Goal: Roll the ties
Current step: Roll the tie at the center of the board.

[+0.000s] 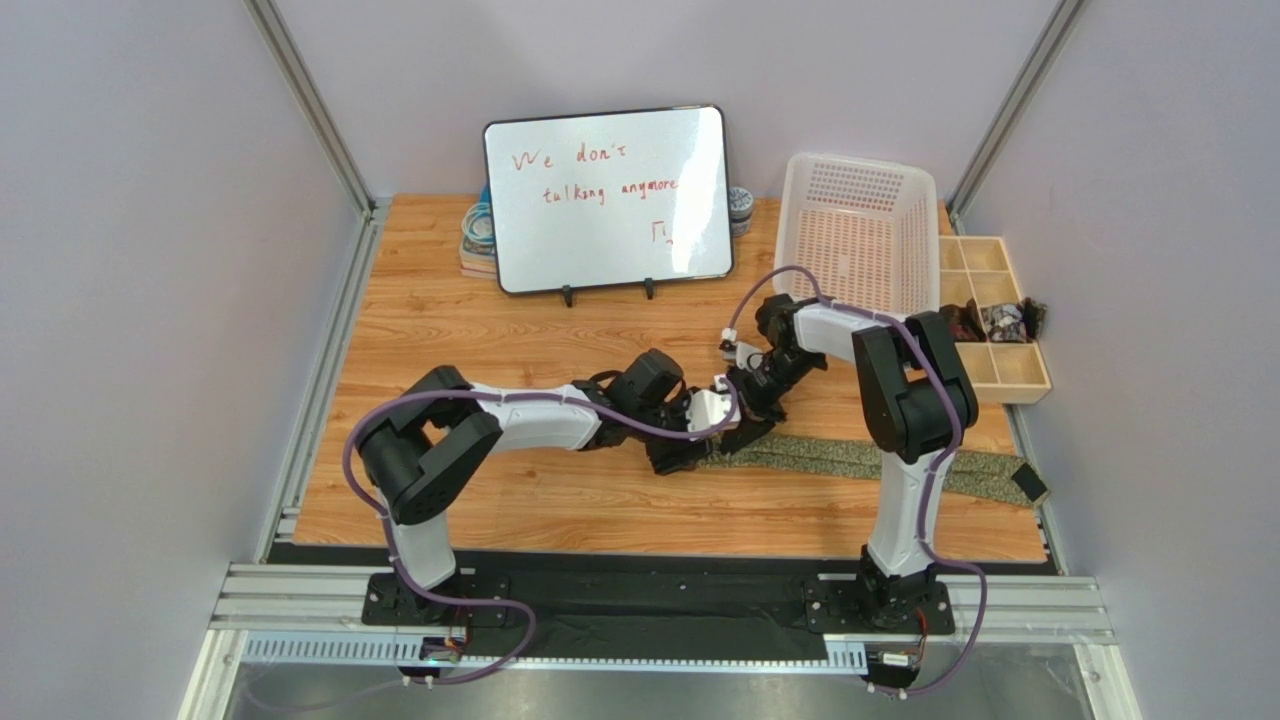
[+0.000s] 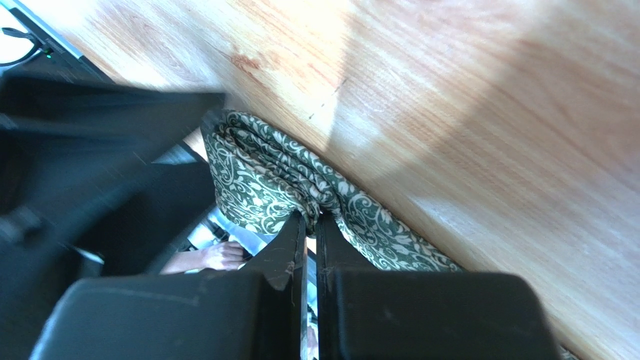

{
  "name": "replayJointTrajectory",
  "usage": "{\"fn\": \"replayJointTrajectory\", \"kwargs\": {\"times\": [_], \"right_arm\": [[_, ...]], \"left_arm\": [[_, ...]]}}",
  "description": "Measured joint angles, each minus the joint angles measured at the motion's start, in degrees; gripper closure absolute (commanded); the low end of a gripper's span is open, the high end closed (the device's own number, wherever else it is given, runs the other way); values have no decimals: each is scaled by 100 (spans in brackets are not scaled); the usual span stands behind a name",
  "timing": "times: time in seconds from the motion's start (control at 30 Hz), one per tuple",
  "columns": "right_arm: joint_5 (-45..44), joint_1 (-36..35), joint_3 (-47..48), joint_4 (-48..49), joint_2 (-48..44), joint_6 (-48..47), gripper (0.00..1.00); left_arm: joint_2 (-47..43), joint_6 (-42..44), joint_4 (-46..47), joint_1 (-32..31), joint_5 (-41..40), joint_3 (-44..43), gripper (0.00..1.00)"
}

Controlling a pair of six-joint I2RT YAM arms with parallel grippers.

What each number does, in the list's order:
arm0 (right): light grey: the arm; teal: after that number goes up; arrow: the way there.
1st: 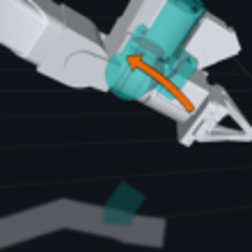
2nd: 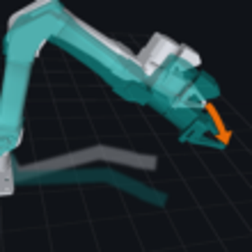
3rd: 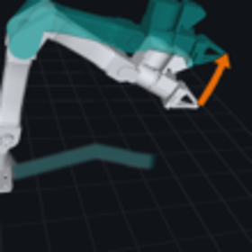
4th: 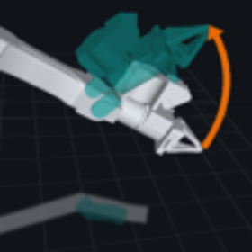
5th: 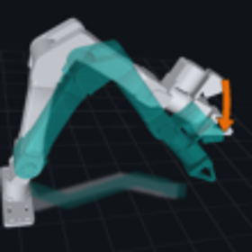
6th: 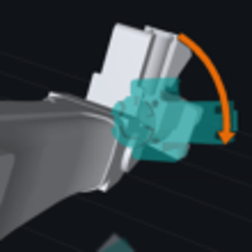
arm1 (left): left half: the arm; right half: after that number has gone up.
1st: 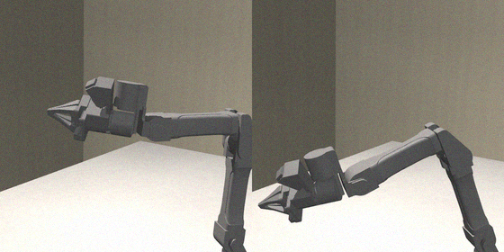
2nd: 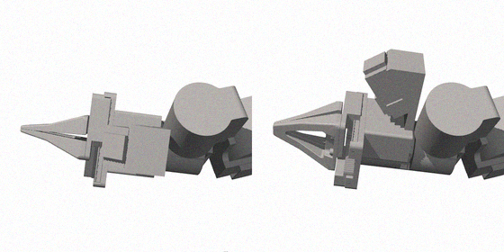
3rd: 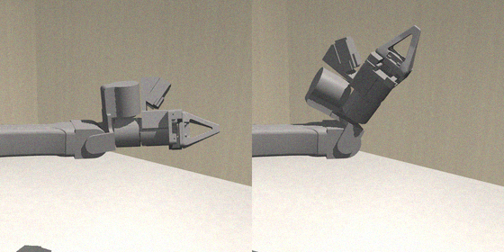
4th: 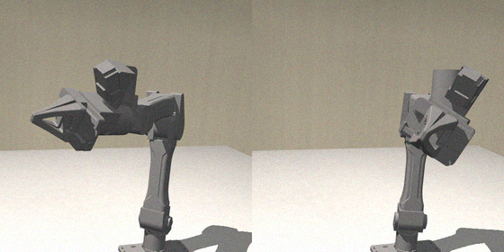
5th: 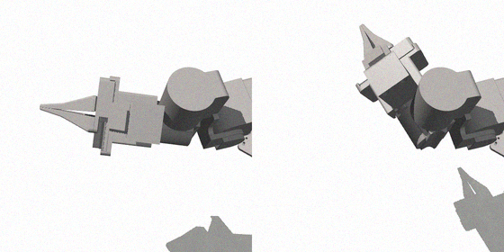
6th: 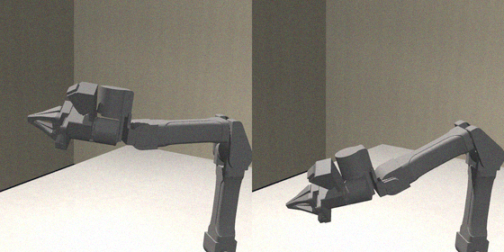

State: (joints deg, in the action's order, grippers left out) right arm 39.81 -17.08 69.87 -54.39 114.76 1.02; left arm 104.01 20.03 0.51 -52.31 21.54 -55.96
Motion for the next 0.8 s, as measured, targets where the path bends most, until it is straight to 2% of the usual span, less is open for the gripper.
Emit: {"fn": "replayJointTrajectory", "kwargs": {"times": [0.2,0.43,0.57,0.8], "right_arm": [[87,61,0,-28,72,2,100],[162,79,33,-114,190,52,100],[173,72,87,-188,249,92,100],[181,26,114,-245,313,170,100]], "left_arm": [[-201,-26,-129,343,208,188,32],[-105,-57,216,317,439,195,36],[59,-50,385,304,553,177,41],[94,-42,468,286,741,164,41]]}}
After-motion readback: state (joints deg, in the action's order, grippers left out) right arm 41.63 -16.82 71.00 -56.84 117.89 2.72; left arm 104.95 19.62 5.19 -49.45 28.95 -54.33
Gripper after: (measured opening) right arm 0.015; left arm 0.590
